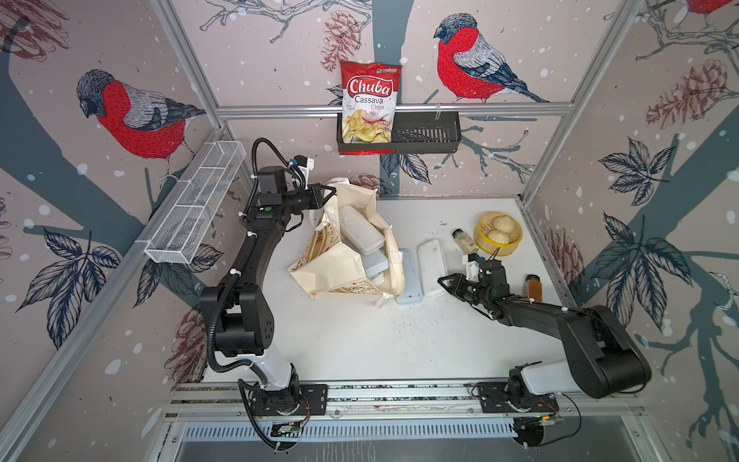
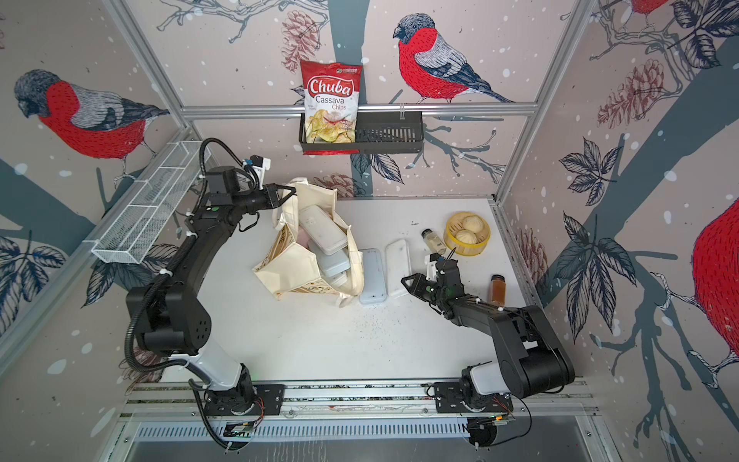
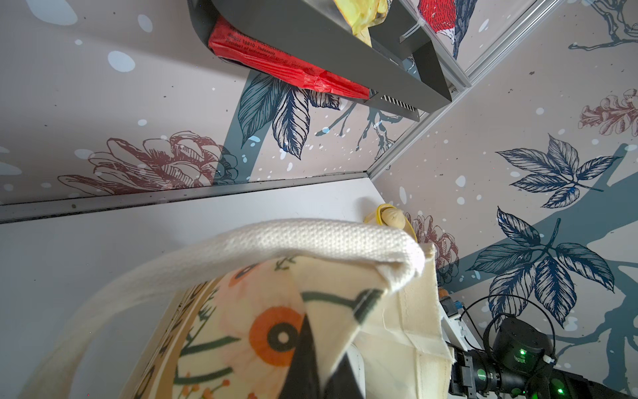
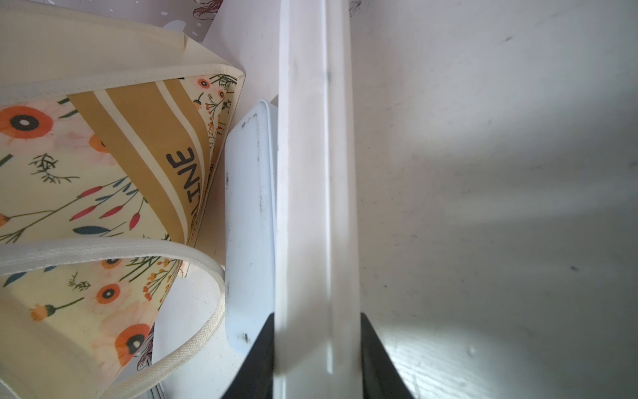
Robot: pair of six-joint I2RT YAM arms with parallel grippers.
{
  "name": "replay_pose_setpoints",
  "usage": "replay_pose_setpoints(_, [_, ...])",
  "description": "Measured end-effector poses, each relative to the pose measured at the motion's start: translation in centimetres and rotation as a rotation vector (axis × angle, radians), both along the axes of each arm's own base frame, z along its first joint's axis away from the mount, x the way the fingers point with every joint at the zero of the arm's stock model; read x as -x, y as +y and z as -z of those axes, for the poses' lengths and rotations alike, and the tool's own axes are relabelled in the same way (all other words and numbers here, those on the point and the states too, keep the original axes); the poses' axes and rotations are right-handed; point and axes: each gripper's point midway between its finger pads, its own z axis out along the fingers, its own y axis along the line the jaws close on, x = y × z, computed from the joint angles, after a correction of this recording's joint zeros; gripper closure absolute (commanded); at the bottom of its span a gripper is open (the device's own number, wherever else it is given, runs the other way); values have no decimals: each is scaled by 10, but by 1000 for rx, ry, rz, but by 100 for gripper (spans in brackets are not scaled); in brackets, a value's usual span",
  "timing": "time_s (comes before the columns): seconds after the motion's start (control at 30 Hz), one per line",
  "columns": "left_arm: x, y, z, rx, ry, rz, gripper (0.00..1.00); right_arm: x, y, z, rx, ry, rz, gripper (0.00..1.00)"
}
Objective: Take out the pencil case from the canvas bag
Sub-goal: Place the pencil case at the center of the board.
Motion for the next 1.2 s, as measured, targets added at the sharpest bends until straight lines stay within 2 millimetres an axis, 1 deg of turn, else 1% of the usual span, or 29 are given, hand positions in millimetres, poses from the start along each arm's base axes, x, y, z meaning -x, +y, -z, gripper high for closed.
replay_pose_setpoints(0.07, [0, 0, 0, 0, 0, 0, 100, -1, -2, 0, 8, -5, -2, 55])
replay_pose_setpoints(0.1, [0, 0, 0, 0, 0, 0, 100, 0, -5, 4, 17, 12, 7, 51])
replay_pose_setpoints(0.13, [0, 0, 0, -1, 0, 0, 100, 3, -9, 11, 40, 43, 23, 48])
replay_pose_setpoints(0.2, [0, 0, 0, -2, 0, -1, 100, 9, -14, 20, 63, 93, 30, 44])
replay_pose_setpoints(0.23, [0, 0, 0, -3, -1, -1, 100, 10, -15, 20, 72, 102, 32, 42])
replay_pose_setpoints(0.43, [0, -1, 0, -6, -4, 1, 100, 1, -22, 17, 129, 108, 53, 31])
replay_pose_setpoints(0.57, [0, -1, 1, -7, -4, 0, 100, -2, -26, 20, 167, 112, 59, 28])
replay_pose_setpoints(0.67, [0, -2, 1, -7, -4, 1, 100, -10, -29, 22, 205, 116, 61, 28])
replay_pose_setpoints(0.83, [-2, 0, 1, -26, -14, -10, 100, -29, -28, 25, 245, 110, 54, 27])
replay_pose_setpoints(1.0, [-5, 1, 4, -38, -17, -12, 100, -53, -19, 26, 264, 82, 14, 27])
replay_pose_setpoints(1.2, [-7, 3, 4, -54, -20, -26, 100, -74, -10, 27, 295, 46, -40, 27])
